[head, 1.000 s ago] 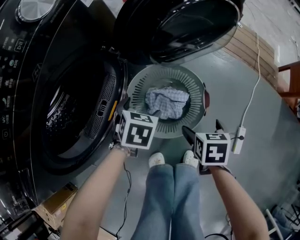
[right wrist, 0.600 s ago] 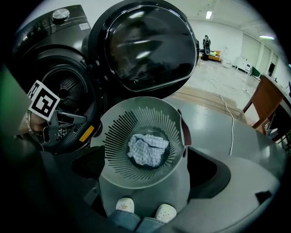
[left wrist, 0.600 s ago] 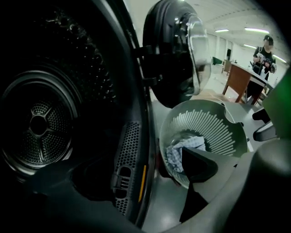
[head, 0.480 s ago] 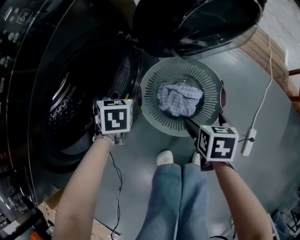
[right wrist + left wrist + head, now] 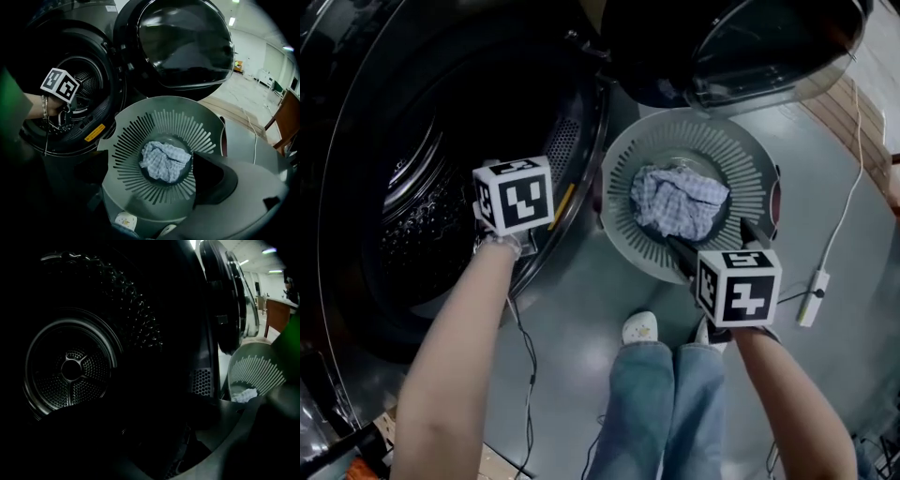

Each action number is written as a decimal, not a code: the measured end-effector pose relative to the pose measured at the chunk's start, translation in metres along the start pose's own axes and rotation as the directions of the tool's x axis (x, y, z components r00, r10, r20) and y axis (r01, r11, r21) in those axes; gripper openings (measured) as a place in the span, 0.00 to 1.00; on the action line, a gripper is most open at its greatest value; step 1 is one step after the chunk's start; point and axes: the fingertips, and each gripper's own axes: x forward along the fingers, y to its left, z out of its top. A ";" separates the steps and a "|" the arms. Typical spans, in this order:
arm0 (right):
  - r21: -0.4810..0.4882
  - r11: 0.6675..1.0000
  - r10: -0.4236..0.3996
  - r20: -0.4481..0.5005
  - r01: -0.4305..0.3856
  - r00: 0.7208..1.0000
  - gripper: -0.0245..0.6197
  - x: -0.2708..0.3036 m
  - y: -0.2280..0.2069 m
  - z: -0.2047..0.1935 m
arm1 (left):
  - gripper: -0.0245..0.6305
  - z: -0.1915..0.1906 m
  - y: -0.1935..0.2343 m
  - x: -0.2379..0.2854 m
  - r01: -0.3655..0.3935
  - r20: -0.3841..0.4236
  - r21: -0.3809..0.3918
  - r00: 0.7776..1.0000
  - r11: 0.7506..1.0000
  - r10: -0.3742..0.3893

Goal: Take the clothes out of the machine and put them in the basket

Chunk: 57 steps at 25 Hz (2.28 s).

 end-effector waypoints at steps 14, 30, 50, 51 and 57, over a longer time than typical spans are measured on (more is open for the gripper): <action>-0.074 0.997 0.023 0.068 -0.018 0.997 0.91 0.060 0.012 0.024 | 0.19 -0.040 0.003 0.073 0.037 -0.236 0.150 0.972 0.988 -0.001; -0.091 0.996 0.023 0.017 -0.022 1.000 0.86 -0.011 0.026 0.022 | 0.04 0.017 -0.026 -0.031 0.014 -0.014 0.362 1.000 0.932 -0.010; -0.127 0.990 0.063 -0.017 -0.065 0.998 0.85 -0.070 -0.009 0.017 | 0.63 0.025 -0.068 -0.073 0.076 -0.058 0.297 0.996 0.952 -0.062; -0.124 0.990 0.069 -0.017 -0.071 0.997 0.85 -0.062 -0.006 0.016 | 0.67 0.021 -0.062 -0.065 0.071 -0.072 0.272 0.996 0.960 -0.053; -0.120 0.988 0.098 -0.014 -0.099 0.995 0.85 -0.013 0.011 0.014 | 0.67 0.018 -0.019 -0.017 -0.037 -0.044 0.291 0.998 0.956 0.052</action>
